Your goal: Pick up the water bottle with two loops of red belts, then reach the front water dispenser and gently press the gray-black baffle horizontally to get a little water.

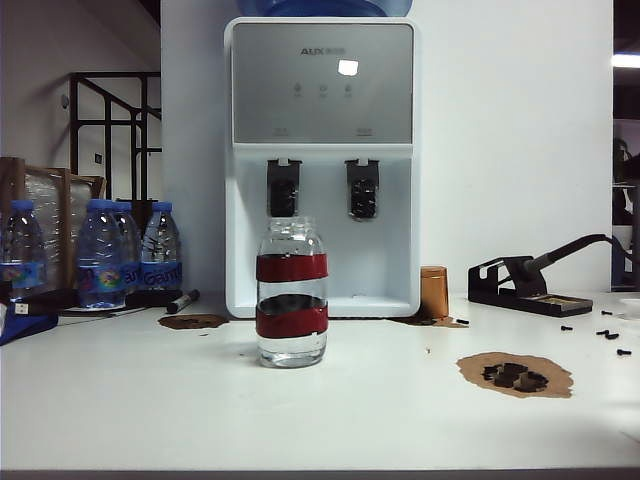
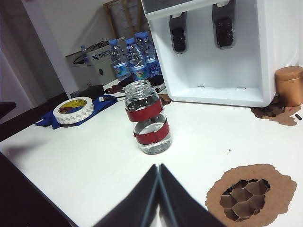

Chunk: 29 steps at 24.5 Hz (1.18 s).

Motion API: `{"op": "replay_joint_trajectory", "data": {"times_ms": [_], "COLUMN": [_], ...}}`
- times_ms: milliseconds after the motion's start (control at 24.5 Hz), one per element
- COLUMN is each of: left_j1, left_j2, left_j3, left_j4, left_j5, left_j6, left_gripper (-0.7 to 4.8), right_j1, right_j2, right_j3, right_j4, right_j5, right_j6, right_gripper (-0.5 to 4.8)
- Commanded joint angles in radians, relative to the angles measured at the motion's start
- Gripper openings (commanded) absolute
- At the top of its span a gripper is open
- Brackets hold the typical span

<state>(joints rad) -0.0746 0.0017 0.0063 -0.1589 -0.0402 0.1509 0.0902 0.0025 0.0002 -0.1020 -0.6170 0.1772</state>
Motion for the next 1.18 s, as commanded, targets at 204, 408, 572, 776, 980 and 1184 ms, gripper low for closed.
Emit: {"op": "replay_joint_trajectory", "data": {"times_ms": [204,408,572,776,980,1184], "left_j1": [0.001,0.001,0.001,0.001,0.001,0.001], "left_j2": [-0.001,-0.001,-0.001,-0.001,-0.001,-0.001], "left_j3": [-0.001,-0.001,-0.001,-0.001,-0.001,-0.001], "left_j4": [0.003,0.003,0.002,0.003,0.002,0.003], "left_j5": [0.002,0.002,0.002,0.002,0.002,0.002], "left_j6": [0.006,0.006,0.006,0.006,0.006,0.006], "left_gripper": [-0.04,-0.04,-0.04,-0.04,-0.04,-0.04], "right_j1": [0.004,0.004,0.004,0.003,0.004,0.003], "right_j2": [0.0,0.0,0.0,0.002,0.002,0.002], "right_j3": [-0.004,-0.004,-0.004,-0.004,-0.004,-0.004], "right_j4": [0.008,0.008,0.007,0.007,0.007,0.007], "right_j5": [0.015,0.015,0.015,0.014,-0.026,-0.015], "right_j6": [-0.021,-0.021,-0.021,-0.021,0.01,0.005], "right_gripper": [-0.02,-0.02,-0.02,-0.01,-0.01,-0.01]}}
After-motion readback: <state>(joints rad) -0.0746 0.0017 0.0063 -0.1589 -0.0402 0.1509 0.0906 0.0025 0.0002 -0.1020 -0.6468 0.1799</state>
